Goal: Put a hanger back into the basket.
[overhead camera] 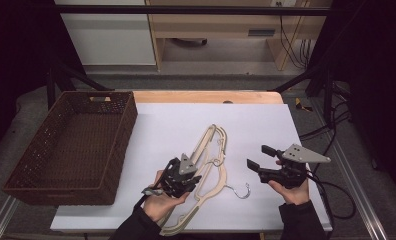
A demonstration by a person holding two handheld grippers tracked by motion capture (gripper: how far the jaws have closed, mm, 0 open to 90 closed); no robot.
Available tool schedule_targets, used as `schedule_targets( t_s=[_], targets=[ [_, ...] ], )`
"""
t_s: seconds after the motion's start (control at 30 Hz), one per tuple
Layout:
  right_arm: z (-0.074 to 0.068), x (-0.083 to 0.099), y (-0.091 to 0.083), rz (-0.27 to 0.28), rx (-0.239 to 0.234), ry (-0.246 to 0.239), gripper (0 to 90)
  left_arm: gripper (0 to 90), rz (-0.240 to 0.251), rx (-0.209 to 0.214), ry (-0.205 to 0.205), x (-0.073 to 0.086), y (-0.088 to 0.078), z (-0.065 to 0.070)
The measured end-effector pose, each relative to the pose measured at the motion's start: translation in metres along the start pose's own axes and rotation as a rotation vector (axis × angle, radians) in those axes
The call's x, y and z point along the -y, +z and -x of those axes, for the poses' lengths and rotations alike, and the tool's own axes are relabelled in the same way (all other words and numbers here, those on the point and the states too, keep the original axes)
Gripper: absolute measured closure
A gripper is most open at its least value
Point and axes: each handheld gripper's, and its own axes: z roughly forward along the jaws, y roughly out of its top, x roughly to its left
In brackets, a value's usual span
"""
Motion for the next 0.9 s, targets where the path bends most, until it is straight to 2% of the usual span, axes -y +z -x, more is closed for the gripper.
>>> schedule_targets(
  t_s=[0.13,0.27,0.4,0.43,0.63,0.73,0.83,0.9],
  targets=[
    [0.004,0.007,0.006,-0.031,0.033,0.001,17.8,80.1,0.028,-0.028,-0.059,0.005,-0.015,-0.017],
    [0.004,0.009,0.010,-0.044,0.052,-0.001,15.3,81.0,0.034,-0.039,-0.086,0.009,-0.021,-0.026],
    [0.008,0.013,0.011,-0.055,0.081,0.018,11.1,82.8,0.043,-0.080,-0.112,0.013,-0.026,-0.035],
    [0.008,0.014,0.010,-0.054,0.083,0.025,10.9,83.1,0.048,-0.086,-0.129,0.014,-0.029,-0.039],
    [0.011,0.015,0.008,-0.049,0.085,0.043,10.3,84.5,0.063,-0.106,-0.168,0.018,-0.037,-0.049],
    [0.011,0.015,0.008,-0.051,0.088,0.045,9.9,85.6,0.087,-0.109,-0.194,0.021,-0.046,-0.057],
    [0.012,0.016,0.008,-0.051,0.085,0.043,9.5,86.0,0.110,-0.085,-0.212,0.023,-0.058,-0.065],
    [0.011,0.016,0.007,-0.042,0.084,0.044,9.1,86.0,0.116,-0.088,-0.193,0.024,-0.067,-0.069]
  ],
)
